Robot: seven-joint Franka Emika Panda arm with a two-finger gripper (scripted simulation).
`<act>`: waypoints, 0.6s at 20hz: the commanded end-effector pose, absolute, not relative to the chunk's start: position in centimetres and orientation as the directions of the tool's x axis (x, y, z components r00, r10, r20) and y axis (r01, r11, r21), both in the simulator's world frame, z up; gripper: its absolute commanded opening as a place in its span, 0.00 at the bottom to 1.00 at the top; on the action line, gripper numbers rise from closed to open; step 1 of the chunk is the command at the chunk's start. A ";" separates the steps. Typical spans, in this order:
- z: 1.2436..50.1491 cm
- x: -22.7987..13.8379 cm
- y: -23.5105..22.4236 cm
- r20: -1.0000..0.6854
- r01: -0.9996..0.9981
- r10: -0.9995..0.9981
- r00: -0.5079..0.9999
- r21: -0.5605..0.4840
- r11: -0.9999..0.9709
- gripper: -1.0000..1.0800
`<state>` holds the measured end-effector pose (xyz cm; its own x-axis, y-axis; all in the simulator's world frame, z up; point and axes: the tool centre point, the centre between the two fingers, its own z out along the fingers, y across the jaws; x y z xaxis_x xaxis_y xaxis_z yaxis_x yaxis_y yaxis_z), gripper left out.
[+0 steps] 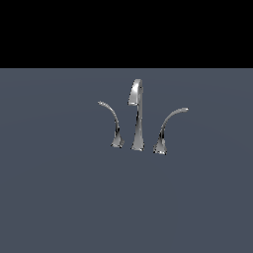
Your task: Turn on the faucet by rotating a designated handle.
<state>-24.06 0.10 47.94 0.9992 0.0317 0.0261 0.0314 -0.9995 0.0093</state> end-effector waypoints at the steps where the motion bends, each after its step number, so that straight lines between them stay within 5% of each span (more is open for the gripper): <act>1: 47.9 -24.1 0.1 0.026 0.031 0.032 0.999 0.009 -0.999 0.00; 12: 46.5 -22.5 0.6 0.026 -0.051 -0.050 0.998 0.007 -0.999 0.00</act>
<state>-22.90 0.45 46.89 0.9992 -0.0314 0.0261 -0.0316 -0.9995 0.0079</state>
